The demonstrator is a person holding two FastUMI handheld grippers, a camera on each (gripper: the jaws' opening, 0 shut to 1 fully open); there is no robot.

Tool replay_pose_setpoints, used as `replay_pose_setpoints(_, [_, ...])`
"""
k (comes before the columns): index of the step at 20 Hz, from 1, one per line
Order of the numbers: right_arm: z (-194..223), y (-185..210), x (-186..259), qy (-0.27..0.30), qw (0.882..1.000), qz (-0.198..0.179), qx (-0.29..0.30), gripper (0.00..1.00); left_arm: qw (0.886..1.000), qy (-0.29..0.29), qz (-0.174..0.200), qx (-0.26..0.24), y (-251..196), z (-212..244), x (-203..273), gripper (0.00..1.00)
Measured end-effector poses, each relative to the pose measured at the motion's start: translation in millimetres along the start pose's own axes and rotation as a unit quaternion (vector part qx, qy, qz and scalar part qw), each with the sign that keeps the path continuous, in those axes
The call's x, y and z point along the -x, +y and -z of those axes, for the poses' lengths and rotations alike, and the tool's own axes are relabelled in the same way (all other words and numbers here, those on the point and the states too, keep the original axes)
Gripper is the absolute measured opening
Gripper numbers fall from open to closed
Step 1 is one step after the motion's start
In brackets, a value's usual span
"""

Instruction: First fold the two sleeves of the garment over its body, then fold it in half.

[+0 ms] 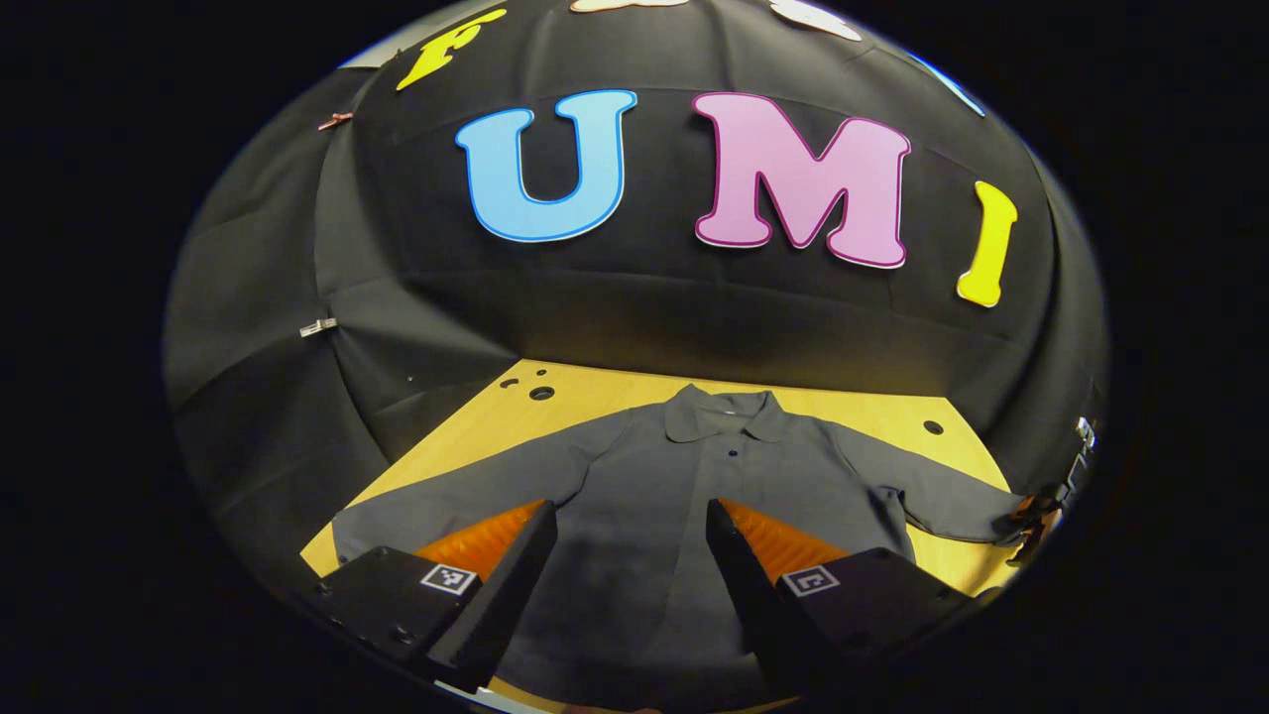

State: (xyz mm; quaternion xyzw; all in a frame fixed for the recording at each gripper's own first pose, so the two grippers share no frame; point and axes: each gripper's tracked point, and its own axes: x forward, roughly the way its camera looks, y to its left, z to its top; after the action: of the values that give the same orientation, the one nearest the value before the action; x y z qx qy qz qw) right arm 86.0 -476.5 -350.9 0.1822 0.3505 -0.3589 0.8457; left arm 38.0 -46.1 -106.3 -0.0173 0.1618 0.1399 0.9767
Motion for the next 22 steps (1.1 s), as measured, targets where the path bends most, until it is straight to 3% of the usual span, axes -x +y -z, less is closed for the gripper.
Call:
replay_pose_setpoints(1, [0.4, -0.5, -1.4, 0.001, 1.000, -0.003, 0.003, 0.67, 1.000, 0.000, 0.000, -0.001, -0.9, -0.7, 0.3, 0.96])
replay_pose_setpoints(3, [5.5, 0.4, 0.2, 0.012, 1.000, -0.008, 0.009, 0.44, 1.000, 0.001, -0.001, -0.001, -1.4, -0.1, 2.5, 0.96])
replay_pose_setpoints(7, [-0.5, 6.4, 5.8, 0.011, 0.999, -0.024, 0.019, 0.13, 1.000, -0.004, 0.003, -0.012, -4.8, -4.6, 5.8, 0.96])
replay_pose_setpoints(15, [-44.8, 30.5, 47.1, -0.046, 0.995, -0.072, 0.059, 0.10, 1.000, -0.017, 0.000, -0.013, 0.9, -11.0, 14.3, 0.96])
replay_pose_setpoints(16, [-52.5, 34.1, 57.6, -0.057, 0.993, -0.078, 0.071, 0.10, 1.000, -0.017, 0.000, -0.009, 1.9, -10.3, 14.3, 1.00])
replay_pose_setpoints(22, [-92.4, 70.4, 117.4, -0.116, 0.977, -0.113, 0.136, 0.10, 1.000, -0.018, -0.003, 0.001, 14.7, -7.5, 21.7, 0.96])
